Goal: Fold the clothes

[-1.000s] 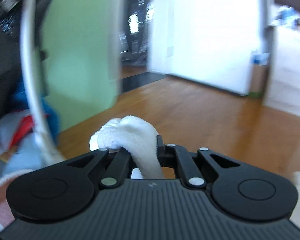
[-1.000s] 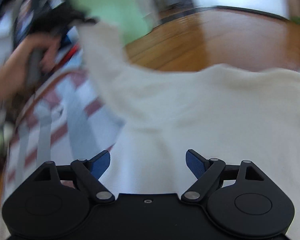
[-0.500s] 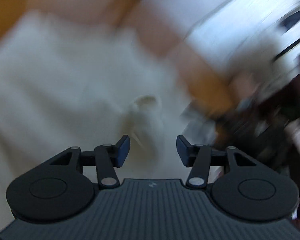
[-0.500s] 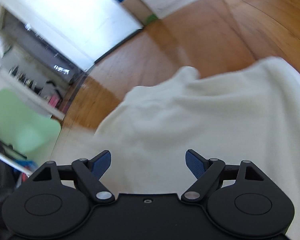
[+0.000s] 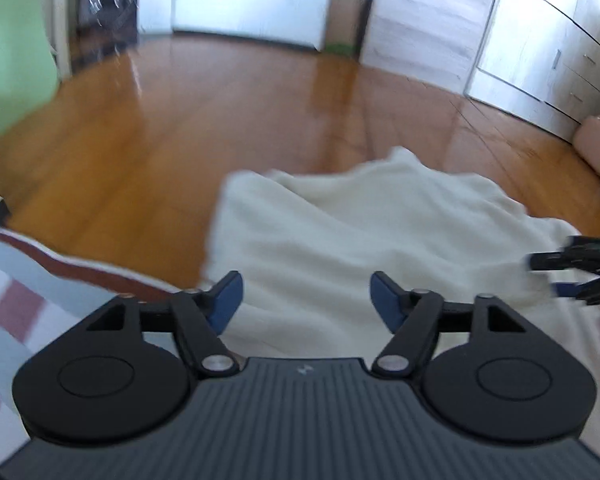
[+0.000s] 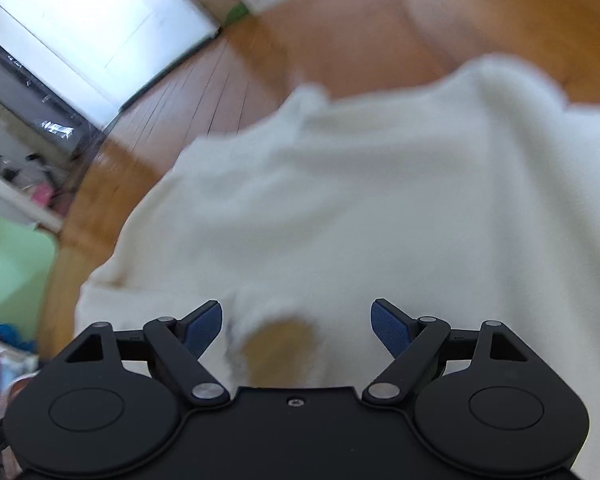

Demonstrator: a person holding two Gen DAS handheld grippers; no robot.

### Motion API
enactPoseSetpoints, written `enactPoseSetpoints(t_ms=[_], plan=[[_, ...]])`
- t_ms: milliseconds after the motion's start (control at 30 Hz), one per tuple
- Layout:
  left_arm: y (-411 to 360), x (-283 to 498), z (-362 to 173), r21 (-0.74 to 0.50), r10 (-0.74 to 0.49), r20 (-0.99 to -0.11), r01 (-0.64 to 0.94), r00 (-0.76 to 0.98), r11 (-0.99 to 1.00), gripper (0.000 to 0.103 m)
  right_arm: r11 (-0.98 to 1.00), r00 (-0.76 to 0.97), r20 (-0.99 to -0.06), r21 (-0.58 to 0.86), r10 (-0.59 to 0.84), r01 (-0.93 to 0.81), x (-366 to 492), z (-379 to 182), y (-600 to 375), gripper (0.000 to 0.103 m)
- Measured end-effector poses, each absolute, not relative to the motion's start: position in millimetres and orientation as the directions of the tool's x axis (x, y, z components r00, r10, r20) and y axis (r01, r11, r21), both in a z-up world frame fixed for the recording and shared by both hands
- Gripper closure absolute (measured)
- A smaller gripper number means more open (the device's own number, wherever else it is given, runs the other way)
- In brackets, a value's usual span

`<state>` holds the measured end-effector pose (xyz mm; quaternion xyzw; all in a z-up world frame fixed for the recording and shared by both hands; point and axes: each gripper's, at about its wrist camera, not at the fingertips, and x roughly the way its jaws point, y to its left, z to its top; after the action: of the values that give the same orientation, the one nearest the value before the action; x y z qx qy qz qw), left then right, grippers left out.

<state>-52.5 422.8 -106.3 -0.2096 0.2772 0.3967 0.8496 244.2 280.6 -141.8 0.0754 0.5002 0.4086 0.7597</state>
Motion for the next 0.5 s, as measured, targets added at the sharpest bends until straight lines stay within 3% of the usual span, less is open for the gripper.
enactPoseSetpoints(t_ms=[133, 167, 200, 267, 333, 433, 467, 500], plan=[[454.8, -71.9, -124.9, -0.282, 0.532, -0.653, -0.826, 0.538, 0.489, 0.031, 0.629, 0.084, -0.726, 0.525, 0.683, -0.574, 247.4, -150.3, 292.2, 0.018], [461.3, -75.6, -129.0, -0.315, 0.529, -0.651, -0.828, 0.544, 0.464, 0.031, 0.601, 0.04, -0.718, 0.55, 0.695, -0.58, 245.8, -154.8, 296.2, 0.043], [465.0, -76.3, -133.0, -0.318, 0.536, -0.649, -0.833, 0.539, 0.453, 0.031, 0.554, -0.023, -0.705, 0.577, 0.709, -0.599, 242.4, -157.0, 301.7, 0.089], [463.6, -86.4, -140.8, -0.293, 0.529, -0.666, -0.837, 0.525, 0.462, 0.031, 0.449, -0.062, -0.686, 0.54, 0.725, -0.712, 224.6, -135.9, 312.7, 0.089], [460.7, -88.7, -149.4, -0.273, 0.488, -0.719, -0.847, 0.495, 0.456, 0.031, 0.37, 0.067, -0.635, 0.358, 0.77, -0.857, 200.1, -93.0, 312.2, 0.089], [465.0, -91.8, -165.2, -0.268, 0.401, -0.801, -0.865, 0.445, 0.424, 0.029, 0.428, 0.28, -0.591, 0.124, 0.757, -0.895, 189.1, -61.3, 304.2, 0.088], [466.7, -92.1, -172.0, -0.277, 0.367, -0.822, -0.869, 0.435, 0.409, 0.025, 0.472, 0.343, -0.625, 0.047, 0.702, -0.88, 191.6, -66.5, 306.4, 0.08], [466.4, -91.4, -171.8, -0.272, 0.376, -0.82, -0.872, 0.432, 0.408, 0.023, 0.492, 0.383, -0.666, -0.028, 0.64, -0.87, 194.7, -76.7, 310.4, 0.06]])
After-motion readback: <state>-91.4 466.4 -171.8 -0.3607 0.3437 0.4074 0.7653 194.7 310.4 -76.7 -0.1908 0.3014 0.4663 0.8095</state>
